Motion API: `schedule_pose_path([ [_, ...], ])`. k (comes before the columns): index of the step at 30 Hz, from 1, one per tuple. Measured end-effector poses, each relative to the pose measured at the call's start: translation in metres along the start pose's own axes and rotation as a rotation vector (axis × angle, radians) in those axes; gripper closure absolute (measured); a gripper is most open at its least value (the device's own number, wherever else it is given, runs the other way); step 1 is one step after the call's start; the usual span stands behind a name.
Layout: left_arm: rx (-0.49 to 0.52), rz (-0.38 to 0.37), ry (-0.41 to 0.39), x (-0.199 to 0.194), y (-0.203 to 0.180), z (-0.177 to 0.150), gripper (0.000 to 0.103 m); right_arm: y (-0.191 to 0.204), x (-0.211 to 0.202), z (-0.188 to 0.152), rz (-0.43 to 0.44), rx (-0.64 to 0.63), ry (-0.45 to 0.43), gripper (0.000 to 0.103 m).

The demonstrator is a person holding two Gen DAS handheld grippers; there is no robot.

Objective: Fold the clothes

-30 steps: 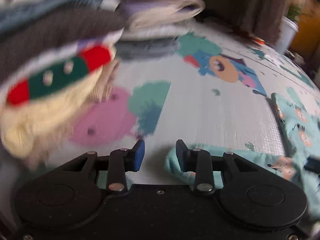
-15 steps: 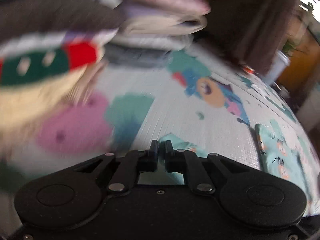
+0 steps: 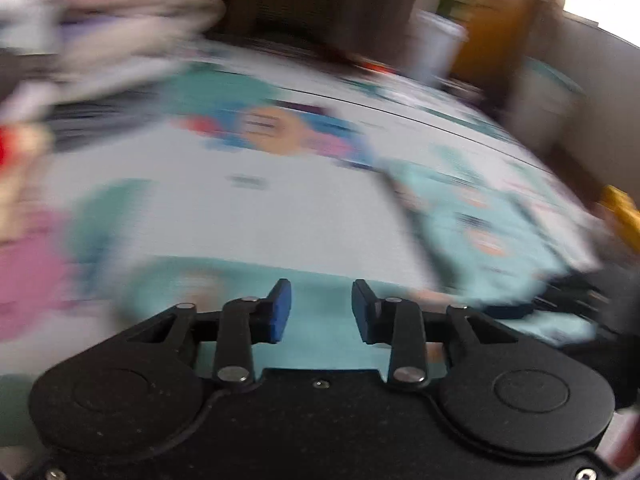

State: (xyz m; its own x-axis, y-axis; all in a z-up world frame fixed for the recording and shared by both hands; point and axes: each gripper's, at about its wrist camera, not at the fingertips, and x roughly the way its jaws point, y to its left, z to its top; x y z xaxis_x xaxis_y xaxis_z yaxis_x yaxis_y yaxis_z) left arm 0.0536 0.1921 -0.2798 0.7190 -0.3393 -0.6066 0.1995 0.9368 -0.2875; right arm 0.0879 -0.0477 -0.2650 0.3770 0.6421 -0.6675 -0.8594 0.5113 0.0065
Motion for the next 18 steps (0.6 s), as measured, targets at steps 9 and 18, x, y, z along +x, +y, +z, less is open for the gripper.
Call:
schedule_pose_path([
  [9,0.104,-0.067,0.082,0.047,-0.046,0.005,0.091,-0.011,0.006,-0.013,-0.029,0.016,0.032,0.075],
  [18,0.126,-0.064,0.088,0.055,-0.055,0.008,0.095,0.007,-0.003,-0.023,-0.021,-0.015,0.027,0.075],
])
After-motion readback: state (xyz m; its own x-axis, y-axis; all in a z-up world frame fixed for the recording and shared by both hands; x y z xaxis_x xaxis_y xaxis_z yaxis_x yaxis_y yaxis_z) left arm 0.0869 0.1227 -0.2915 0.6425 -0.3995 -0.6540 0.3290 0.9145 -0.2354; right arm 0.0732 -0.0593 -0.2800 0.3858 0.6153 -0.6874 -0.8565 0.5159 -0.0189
